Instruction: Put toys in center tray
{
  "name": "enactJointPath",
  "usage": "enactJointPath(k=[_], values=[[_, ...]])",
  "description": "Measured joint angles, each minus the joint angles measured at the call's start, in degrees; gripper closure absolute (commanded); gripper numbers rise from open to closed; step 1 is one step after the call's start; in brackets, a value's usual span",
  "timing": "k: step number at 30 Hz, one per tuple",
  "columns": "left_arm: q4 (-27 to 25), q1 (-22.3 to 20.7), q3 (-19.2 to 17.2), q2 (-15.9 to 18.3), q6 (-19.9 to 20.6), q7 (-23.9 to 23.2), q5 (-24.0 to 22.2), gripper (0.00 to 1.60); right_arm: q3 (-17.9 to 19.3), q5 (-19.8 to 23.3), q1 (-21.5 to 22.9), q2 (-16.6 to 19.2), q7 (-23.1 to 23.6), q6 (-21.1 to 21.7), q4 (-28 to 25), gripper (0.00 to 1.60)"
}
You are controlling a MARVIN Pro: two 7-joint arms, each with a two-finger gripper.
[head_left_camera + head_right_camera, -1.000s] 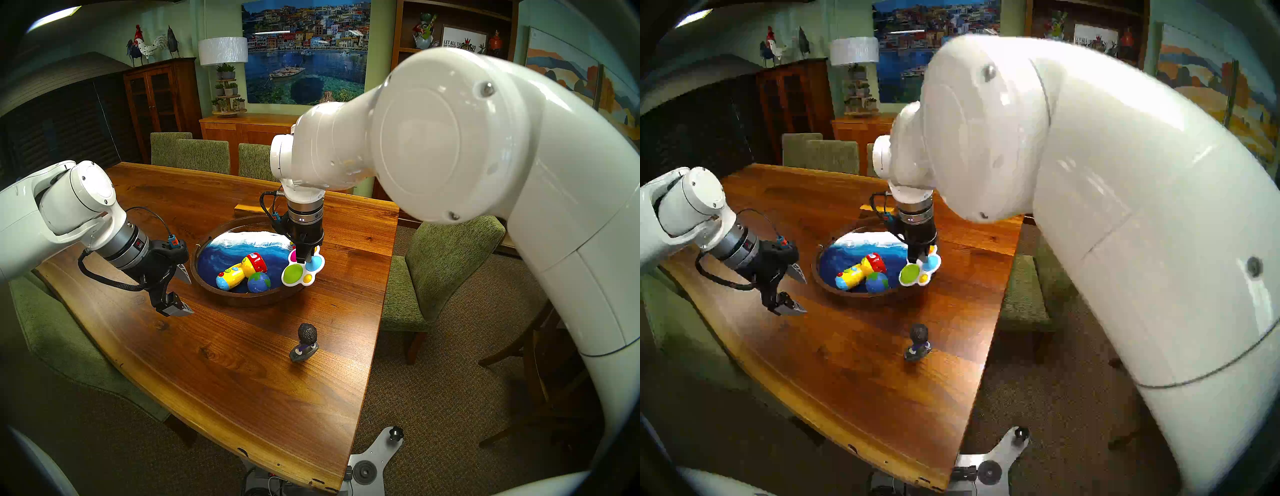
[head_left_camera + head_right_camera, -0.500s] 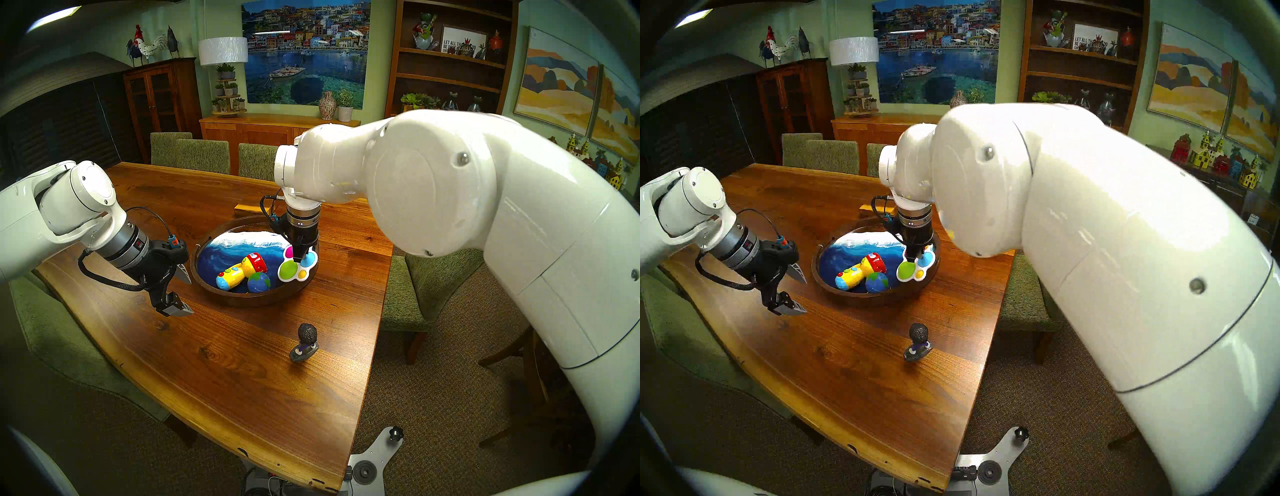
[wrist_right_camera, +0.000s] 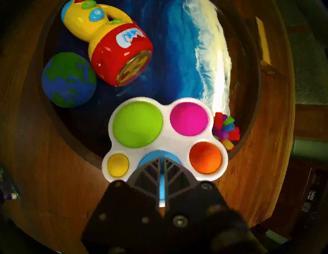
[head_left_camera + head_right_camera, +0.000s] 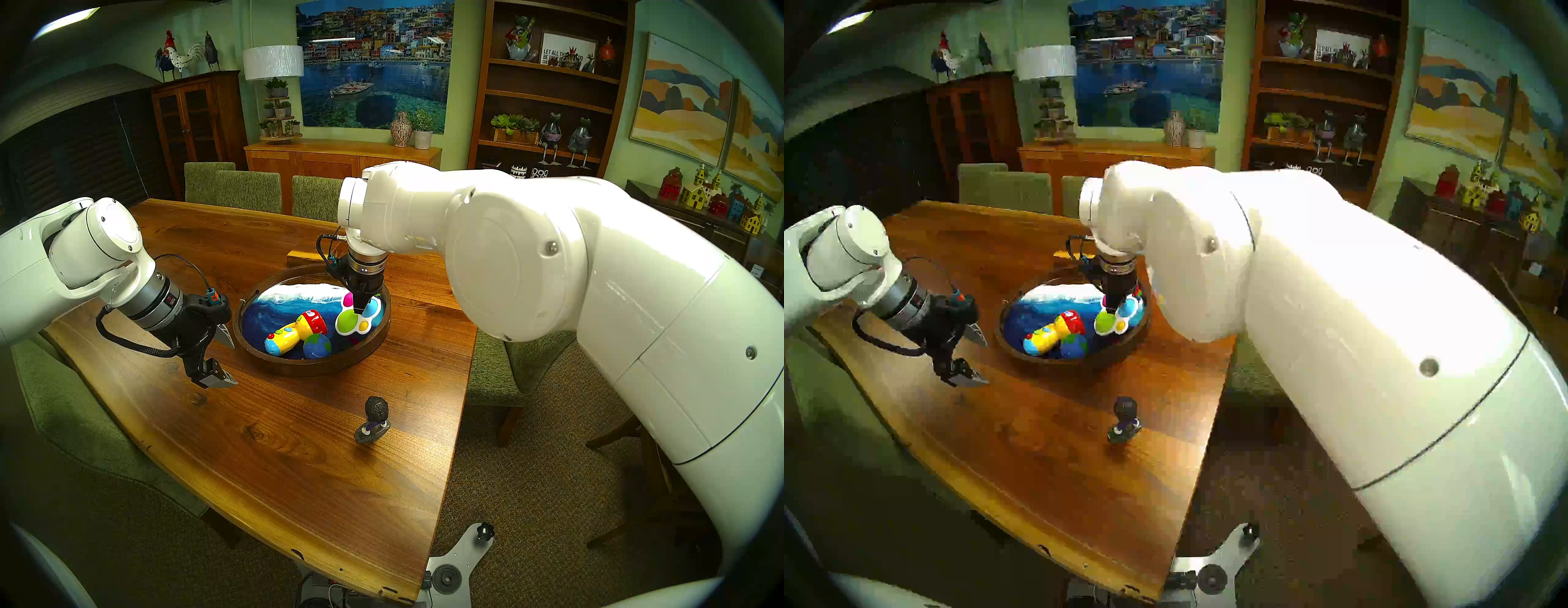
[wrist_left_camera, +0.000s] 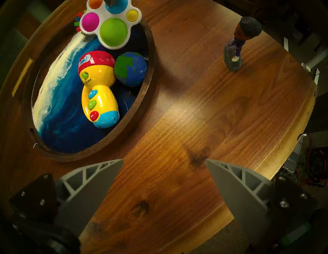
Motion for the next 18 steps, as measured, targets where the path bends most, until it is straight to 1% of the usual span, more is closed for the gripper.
enactJointPath(k=[10, 18], values=[[0.03, 0.1, 0.04, -0.04, 0.0, 0.09, -0.02, 0.0, 0.1, 0.0, -3.68, 0.0, -0.75, -1.29, 2.84, 1.6], [0.04, 0.16, 0.05, -0.07, 0.0, 0.18, -0.03, 0.0, 0.12, 0.0, -5.51, 0.07, -1.01, -2.08, 4.53, 1.6]])
